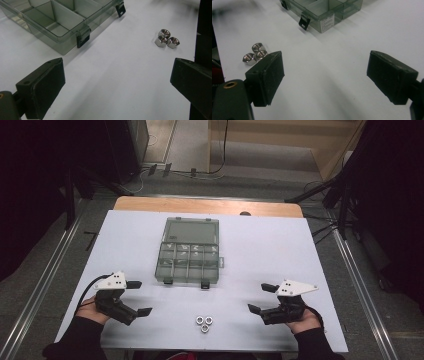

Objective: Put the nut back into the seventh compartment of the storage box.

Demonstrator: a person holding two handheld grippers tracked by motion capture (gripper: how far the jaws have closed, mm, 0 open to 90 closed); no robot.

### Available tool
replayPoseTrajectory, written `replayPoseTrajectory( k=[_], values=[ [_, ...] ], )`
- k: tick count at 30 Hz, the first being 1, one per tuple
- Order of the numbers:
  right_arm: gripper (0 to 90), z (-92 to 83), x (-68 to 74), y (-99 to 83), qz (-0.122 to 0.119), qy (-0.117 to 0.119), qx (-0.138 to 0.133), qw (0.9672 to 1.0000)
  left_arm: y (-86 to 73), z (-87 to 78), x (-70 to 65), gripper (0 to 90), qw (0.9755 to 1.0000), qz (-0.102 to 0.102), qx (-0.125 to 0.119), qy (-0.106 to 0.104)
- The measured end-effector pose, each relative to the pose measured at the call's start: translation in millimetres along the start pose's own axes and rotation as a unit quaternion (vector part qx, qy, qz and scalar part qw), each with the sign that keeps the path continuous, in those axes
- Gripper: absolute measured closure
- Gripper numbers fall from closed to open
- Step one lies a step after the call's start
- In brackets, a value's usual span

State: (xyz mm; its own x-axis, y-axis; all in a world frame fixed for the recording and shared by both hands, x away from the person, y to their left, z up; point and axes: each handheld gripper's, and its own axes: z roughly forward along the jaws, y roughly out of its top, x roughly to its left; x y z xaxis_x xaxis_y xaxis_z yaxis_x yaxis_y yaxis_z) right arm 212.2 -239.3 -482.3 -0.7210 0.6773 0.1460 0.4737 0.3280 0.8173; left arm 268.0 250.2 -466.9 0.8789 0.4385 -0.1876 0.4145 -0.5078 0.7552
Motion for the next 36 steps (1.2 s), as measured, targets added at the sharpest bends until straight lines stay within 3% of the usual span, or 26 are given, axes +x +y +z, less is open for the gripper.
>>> replayPoseTrajectory(
  k=[5,8,16,17,22,28,36],
  values=[
    [14.0,-0.6,-0.8,-0.1,0.007,0.007,-0.011,0.9999,-0.4,-0.3,0.8,0.0,1.0000,-0.002,0.004,0.001],
    [14.0,0.4,-2.0,0.5,0.018,0.020,0.015,0.9995,-0.6,-0.5,0.9,0.0,1.0000,-0.003,0.005,0.001],
    [14.6,-0.4,-2.4,2.4,0.013,-0.002,-0.004,0.9999,-0.2,0.4,0.8,0.0,1.0000,-0.002,0.004,-0.002],
    [15.1,0.7,-4.4,1.5,0.021,-0.023,0.010,0.9995,0.0,-0.1,0.8,0.0,1.0000,-0.004,0.004,0.001],
    [14.5,-1.1,-6.4,2.0,0.024,-0.001,0.015,0.9996,0.2,-0.8,1.9,0.0,1.0000,-0.006,-0.003,-0.001],
    [23.9,-0.7,-6.5,4.7,0.007,0.001,0.002,1.0000,0.4,-0.6,2.9,0.0,0.9999,-0.010,-0.007,-0.006],
    [23.6,2.3,-5.9,8.9,-0.001,0.013,-0.003,0.9999,0.5,0.0,3.4,0.0,0.9999,-0.010,0.000,-0.005]
  ],
)
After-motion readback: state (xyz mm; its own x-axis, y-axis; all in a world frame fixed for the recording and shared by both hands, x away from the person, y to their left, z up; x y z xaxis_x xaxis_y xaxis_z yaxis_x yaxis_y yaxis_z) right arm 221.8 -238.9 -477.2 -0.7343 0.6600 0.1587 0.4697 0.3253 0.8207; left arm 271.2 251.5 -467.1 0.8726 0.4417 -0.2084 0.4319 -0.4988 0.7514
